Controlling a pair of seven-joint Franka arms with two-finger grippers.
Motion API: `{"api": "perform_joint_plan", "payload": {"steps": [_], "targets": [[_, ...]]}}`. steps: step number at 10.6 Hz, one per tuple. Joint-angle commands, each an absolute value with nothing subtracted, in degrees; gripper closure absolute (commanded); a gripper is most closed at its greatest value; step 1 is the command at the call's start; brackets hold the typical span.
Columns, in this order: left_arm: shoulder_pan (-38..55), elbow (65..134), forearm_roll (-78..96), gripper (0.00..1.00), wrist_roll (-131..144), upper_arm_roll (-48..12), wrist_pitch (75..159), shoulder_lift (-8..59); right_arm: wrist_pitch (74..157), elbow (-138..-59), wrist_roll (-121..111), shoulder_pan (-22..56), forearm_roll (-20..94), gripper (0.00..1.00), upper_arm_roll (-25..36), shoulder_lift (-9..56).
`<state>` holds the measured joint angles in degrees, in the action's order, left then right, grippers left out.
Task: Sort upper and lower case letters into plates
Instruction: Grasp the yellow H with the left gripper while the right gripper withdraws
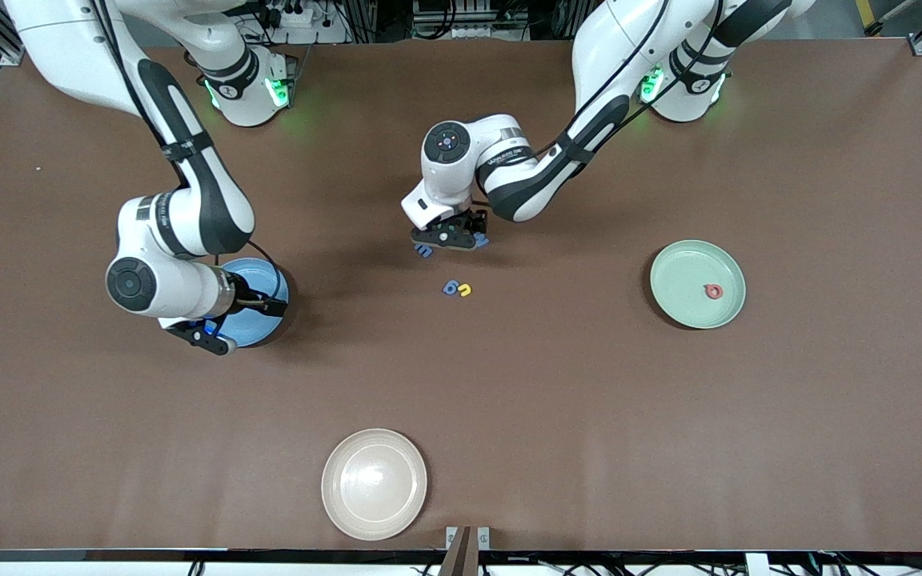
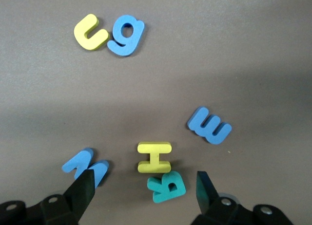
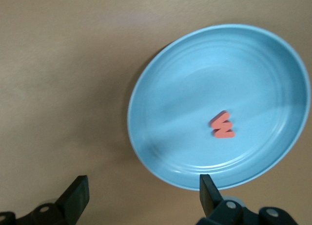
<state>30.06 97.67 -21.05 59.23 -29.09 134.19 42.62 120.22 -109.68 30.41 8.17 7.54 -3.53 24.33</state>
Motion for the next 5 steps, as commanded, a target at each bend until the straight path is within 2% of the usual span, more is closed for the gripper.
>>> {"api": "perform_joint_plan", "payload": {"steps": [1, 5], "targets": [[31.7, 95.6, -23.0, 0.10, 63.1, -28.3, 134.7, 44.6, 121.9, -109.7, 33.5, 9.6, 8.1, 0.00, -3.6, 24.7], [33.5, 95.3, -22.9, 0.16, 66.2, -26.5, 135.6, 45.5, 125.4, -109.7, 36.5, 12.6, 8.1, 0.00, -3.6, 26.4]]}}
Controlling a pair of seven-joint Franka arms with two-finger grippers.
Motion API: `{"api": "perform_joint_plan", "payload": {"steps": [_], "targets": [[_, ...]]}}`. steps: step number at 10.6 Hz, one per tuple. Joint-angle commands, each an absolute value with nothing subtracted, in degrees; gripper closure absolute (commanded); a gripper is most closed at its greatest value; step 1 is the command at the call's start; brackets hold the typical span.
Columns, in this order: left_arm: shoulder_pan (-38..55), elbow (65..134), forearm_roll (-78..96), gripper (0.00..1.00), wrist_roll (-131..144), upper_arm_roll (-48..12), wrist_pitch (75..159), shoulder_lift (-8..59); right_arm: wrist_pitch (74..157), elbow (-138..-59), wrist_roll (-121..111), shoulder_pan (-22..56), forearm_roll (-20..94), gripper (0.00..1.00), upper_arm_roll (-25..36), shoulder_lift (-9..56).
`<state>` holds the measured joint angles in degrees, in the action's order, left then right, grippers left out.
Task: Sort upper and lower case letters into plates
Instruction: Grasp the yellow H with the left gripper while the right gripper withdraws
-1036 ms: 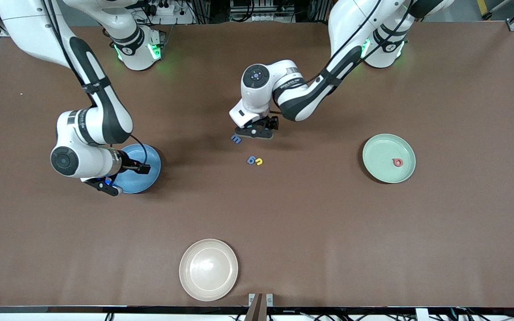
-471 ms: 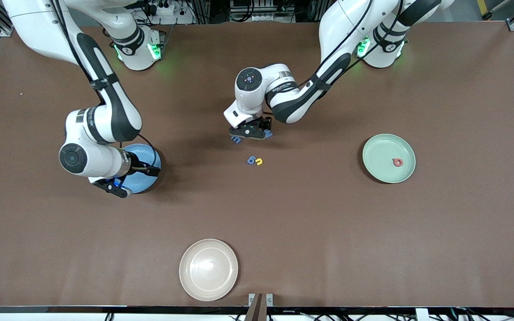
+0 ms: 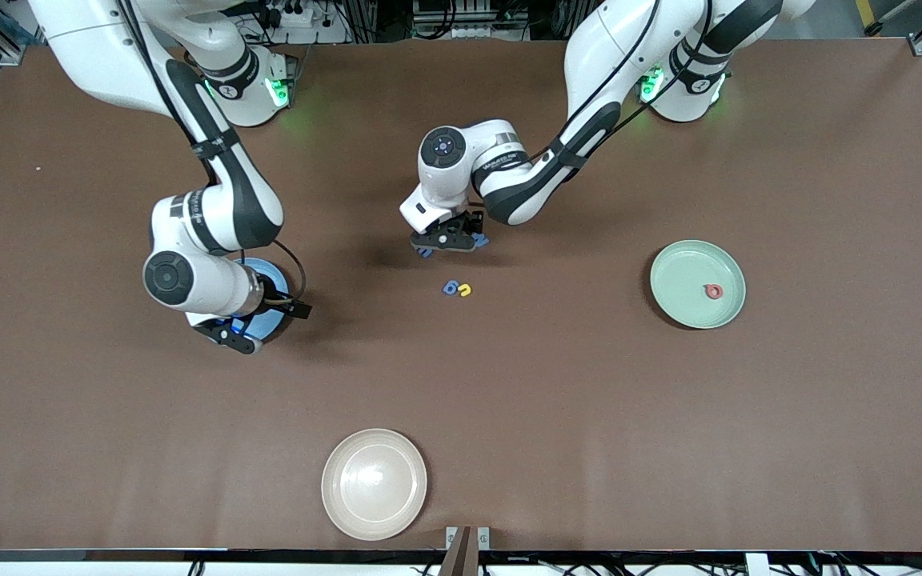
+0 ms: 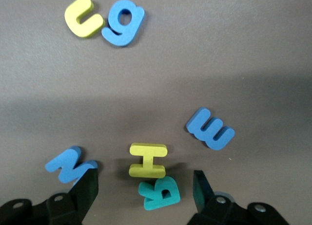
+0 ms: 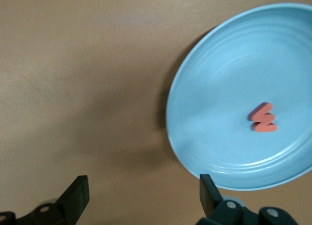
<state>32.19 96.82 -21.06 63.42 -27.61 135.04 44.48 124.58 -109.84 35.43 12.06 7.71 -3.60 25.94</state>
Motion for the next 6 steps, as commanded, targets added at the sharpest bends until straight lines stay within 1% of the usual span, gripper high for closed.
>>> {"api": "perform_joint_plan", "payload": {"steps": [1, 3, 6], "targets": [[33.5, 95.3, -22.9, 0.17, 66.2, -26.5, 135.7, 45.6, 125.4, -109.7, 36.5, 12.8, 8.1, 0.00, -3.6, 26.3], [33.5, 95.3, -22.9, 0.19, 67.4, -26.5, 136.6, 46.0, 126.0, -109.7, 35.4, 13.9, 7.9, 0.00, -3.6, 26.4], [33.5, 95.3, -23.0, 0.27, 67.4, -26.4, 136.8, 46.3, 126.4, -109.7, 34.3, 14.2, 7.7, 0.00, -3.6, 26.6]]}}
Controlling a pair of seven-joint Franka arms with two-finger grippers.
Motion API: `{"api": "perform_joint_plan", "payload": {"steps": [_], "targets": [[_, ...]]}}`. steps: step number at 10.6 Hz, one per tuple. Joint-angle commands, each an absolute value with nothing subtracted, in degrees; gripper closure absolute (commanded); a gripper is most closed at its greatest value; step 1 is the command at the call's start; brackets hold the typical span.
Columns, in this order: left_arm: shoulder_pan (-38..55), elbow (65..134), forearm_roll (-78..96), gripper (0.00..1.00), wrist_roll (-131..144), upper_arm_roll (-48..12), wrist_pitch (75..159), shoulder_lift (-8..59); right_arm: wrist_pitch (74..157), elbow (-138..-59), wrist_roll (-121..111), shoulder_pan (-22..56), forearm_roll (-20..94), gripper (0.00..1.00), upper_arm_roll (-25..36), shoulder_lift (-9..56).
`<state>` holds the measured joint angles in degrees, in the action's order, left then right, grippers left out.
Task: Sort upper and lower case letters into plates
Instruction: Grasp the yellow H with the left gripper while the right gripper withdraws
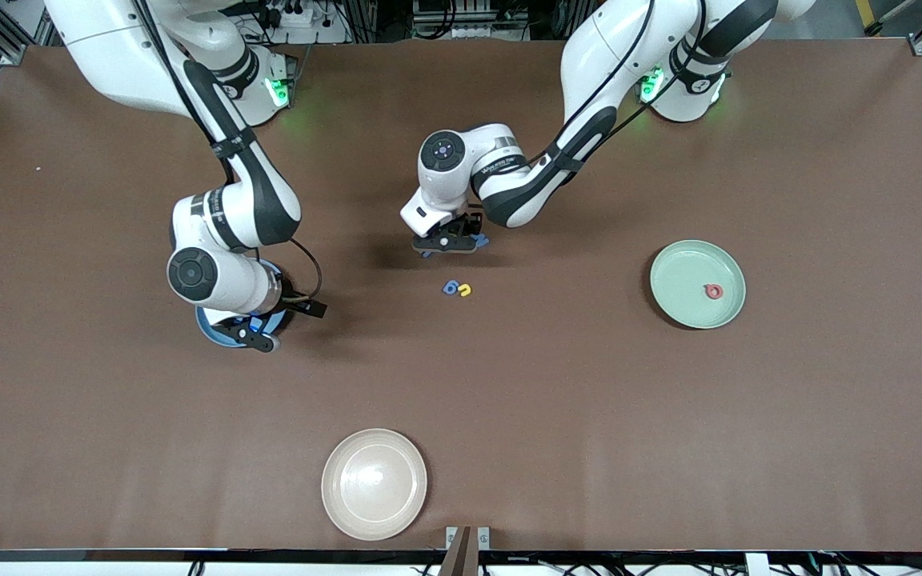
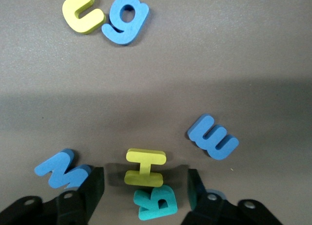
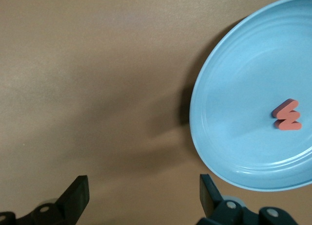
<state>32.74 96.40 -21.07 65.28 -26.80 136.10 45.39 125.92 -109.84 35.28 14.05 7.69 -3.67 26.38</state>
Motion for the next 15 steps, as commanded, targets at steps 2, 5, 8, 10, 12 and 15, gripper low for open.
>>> {"api": "perform_joint_plan", "payload": {"steps": [2, 5, 8, 10, 12, 15], "targets": [[33.6, 95.3, -22.9, 0.32, 67.4, -26.4, 136.8, 46.5, 126.2, -109.6, 33.9, 13.5, 7.7, 0.00, -3.7, 26.6], [33.6, 95.3, -23.0, 0.38, 67.4, -26.1, 136.8, 46.8, 126.3, -109.6, 33.3, 13.3, 7.8, 0.00, -3.6, 26.6], [33.3, 95.3, -23.1, 0.92, 67.2, -26.1, 136.8, 46.6, 126.3, -109.3, 33.3, 13.4, 7.9, 0.00, -3.6, 26.6], [31.9, 95.3, -22.8, 1.00, 67.4, -26.0, 136.8, 45.7, 126.3, -109.2, 33.4, 13.4, 7.9, 0.00, -3.6, 26.6], [29.5, 95.1, -22.8, 1.00, 67.4, -26.1, 136.8, 44.0, 126.3, -109.2, 33.4, 13.7, 8.0, 0.00, -3.6, 26.6], [26.1, 95.0, -22.5, 1.00, 66.9, -26.3, 134.4, 38.1, 126.5, -108.8, 33.1, 16.6, 7.6, 0.00, -4.5, 26.6]]}}
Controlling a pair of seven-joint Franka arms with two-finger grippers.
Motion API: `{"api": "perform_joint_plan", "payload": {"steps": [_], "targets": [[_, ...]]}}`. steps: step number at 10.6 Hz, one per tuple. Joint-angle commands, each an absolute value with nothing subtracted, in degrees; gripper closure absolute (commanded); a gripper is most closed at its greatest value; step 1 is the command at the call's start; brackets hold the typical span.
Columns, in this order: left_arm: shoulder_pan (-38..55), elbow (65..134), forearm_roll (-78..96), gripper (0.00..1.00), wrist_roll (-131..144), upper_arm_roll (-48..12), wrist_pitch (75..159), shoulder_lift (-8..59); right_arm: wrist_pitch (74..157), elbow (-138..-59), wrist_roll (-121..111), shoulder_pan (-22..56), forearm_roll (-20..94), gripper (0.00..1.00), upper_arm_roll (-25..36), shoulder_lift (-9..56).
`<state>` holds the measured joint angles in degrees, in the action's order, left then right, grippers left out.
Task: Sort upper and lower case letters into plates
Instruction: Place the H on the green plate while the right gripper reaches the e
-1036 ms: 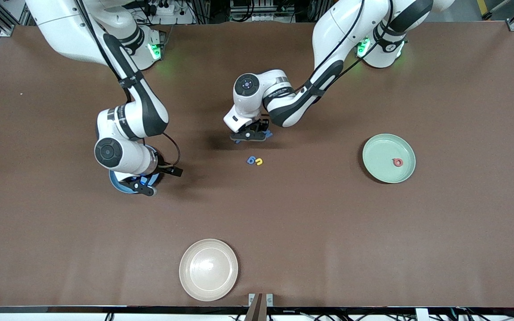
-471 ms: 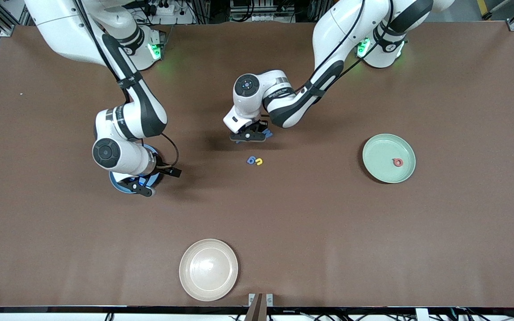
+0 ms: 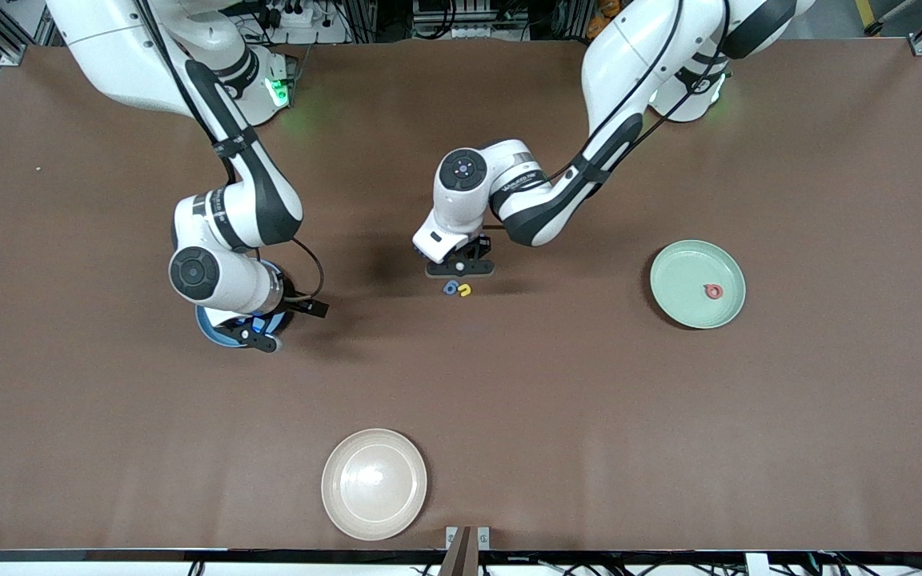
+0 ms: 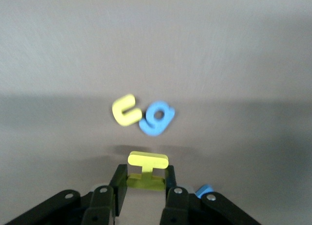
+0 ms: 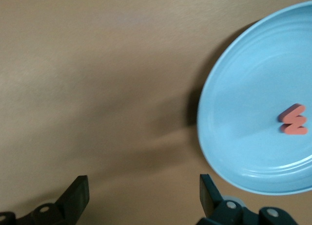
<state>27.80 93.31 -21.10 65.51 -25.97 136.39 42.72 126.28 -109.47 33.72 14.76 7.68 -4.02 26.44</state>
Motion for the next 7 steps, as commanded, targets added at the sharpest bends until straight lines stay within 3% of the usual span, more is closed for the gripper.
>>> {"api": "perform_joint_plan", "payload": {"steps": [1, 7], "targets": [[24.4, 95.0, -22.6, 1.00, 66.4, -26.4, 132.5, 36.2, 127.3, -108.9, 32.8, 19.0, 7.5, 0.00, -4.5, 26.6], [8.4, 98.2, -20.2, 1.00, 45.9, -27.3, 115.8, 26.1, 129.9, -109.9, 27.6, 33.2, 1.1, 0.00, -4.5, 25.9]]}}
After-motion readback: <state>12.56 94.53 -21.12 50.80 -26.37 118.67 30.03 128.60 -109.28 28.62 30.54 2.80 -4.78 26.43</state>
